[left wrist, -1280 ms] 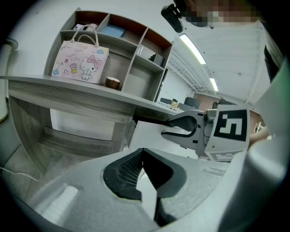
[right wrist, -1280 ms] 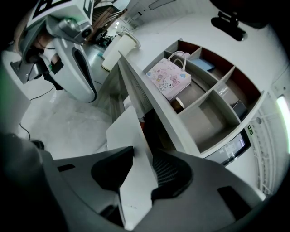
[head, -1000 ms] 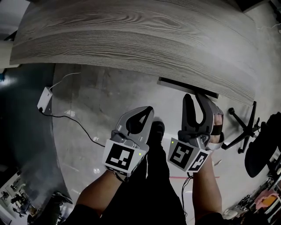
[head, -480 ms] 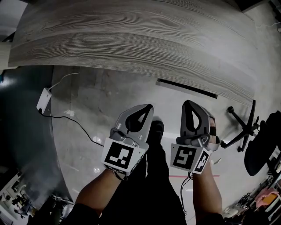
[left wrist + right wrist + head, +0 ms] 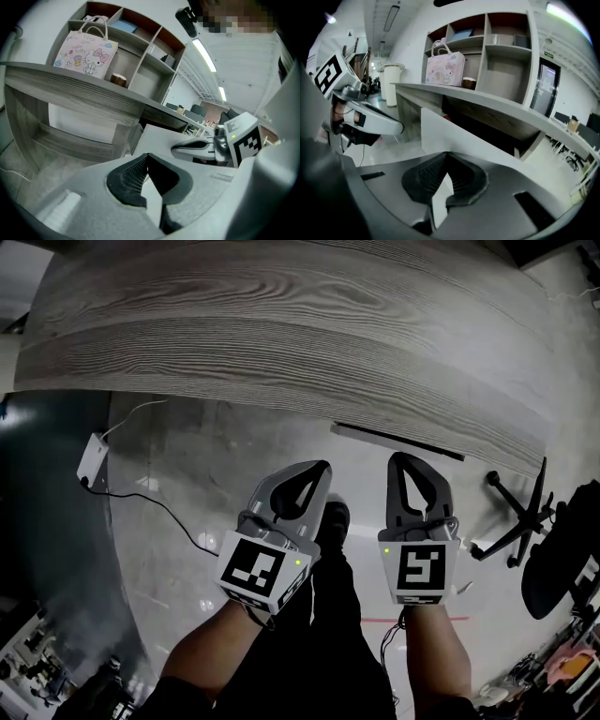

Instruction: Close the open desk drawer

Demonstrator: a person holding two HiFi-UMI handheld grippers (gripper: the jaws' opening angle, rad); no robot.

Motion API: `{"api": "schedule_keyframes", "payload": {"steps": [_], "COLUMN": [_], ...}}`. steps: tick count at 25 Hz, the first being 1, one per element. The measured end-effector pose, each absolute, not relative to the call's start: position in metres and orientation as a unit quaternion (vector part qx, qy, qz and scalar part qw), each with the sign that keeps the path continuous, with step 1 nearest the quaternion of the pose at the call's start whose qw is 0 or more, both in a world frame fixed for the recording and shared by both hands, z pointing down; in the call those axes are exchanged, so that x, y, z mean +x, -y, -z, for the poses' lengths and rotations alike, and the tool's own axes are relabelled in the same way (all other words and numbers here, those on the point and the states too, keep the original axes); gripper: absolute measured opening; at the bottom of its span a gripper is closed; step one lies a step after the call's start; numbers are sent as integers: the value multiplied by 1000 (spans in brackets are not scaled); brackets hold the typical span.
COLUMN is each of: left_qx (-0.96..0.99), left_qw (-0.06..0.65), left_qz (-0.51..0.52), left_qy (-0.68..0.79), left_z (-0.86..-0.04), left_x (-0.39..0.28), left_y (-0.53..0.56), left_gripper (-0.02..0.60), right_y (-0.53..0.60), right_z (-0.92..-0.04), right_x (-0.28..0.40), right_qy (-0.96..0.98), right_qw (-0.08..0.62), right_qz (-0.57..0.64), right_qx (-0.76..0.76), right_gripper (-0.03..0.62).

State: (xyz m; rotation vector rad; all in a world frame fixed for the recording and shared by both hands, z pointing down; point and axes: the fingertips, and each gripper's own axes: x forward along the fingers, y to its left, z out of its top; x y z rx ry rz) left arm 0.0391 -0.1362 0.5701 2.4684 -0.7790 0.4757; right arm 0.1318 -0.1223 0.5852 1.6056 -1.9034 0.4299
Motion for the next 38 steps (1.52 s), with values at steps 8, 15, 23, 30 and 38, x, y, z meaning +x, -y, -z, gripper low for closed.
{"api": "schedule_keyframes", "payload": {"steps": [8,15,23,30,38], "left_qx": [913,915,917,916,914], "left_qw": [237,226,220,221,226], "left_qz": [-172,-177,-178,-180,-177], "left_qy": [284,283,281,283,287], "left_z": [-571,-571,-569,-573,-578], "left_x": [54,58,62,60,63], "left_y": [151,156,158,160,165], "left_gripper": [8,8,8,8,8], "right_y": [135,144,152,163,170], "right_z": [-588,-589,-588,-587,-594], "right_x": [139,142,147,153,153], "right_qy": [715,715,709,704,705], "right_qw": [253,249,245,240,234], "right_qz": [-188,-181,-174,-161,-153], "right_qx": [625,628,638,649,652], "right_gripper": [12,12,12,12,12]}}
